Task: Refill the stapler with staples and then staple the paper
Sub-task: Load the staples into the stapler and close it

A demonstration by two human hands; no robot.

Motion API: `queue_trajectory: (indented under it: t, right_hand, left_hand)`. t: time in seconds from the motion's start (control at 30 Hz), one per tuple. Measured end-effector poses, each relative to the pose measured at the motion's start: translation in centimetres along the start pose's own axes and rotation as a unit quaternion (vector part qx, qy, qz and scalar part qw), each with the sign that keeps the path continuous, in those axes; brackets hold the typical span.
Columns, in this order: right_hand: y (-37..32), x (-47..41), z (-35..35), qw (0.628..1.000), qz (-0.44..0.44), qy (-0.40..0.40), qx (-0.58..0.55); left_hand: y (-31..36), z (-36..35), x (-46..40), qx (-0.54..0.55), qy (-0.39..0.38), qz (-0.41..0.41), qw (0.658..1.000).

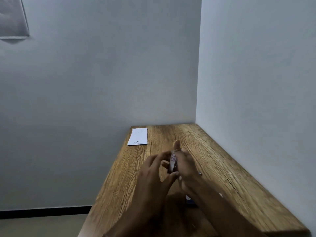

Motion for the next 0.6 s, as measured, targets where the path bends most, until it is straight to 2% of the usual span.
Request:
queue_trajectory:
  t: [0.1,0.2,0.3,0.4,0.6]
  right_hand:
    - [-0.8,-0.5,1.0,0.983,-0.012,-0.087,-0.163]
    - [-1.4,-0.8,1.8,0.967,-0.022,-0.116,-0.228]
    - [-1.6,-0.9,1.9,0.959,-0.027,-0.14,-0.245]
    - [-1.7,-1.0,1.9,0.958,-0.024,-0.153,-0.24]
    - [-1.7,-0.8,1.7,0.96,-0.023,-0.165,-0.225]
  left_hand:
    - [-2.4,1.3,0.4,0.043,0.017,0.061,0.997]
    - [-5.1,2.1,0.3,0.12,0.021,0.124,0.985]
    - [-7.0,1.8,0.3,0.164,0.016,0.174,0.971]
    - [-8.3,1.0,0.6,0.159,0.001,0.221,0.962]
    - [-8.5,0.6,0.9,0.115,-0.017,0.228,0.967]
Point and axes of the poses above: each hand's wrist, its own x-axis away from the middle knuckle, its own z-axis out of the back of the hand, y = z × x, the point moved 8 cm from there along -x, towards the middle knuckle, and after that the axes turned 12 degrees about -y, right-handed, at the moved point
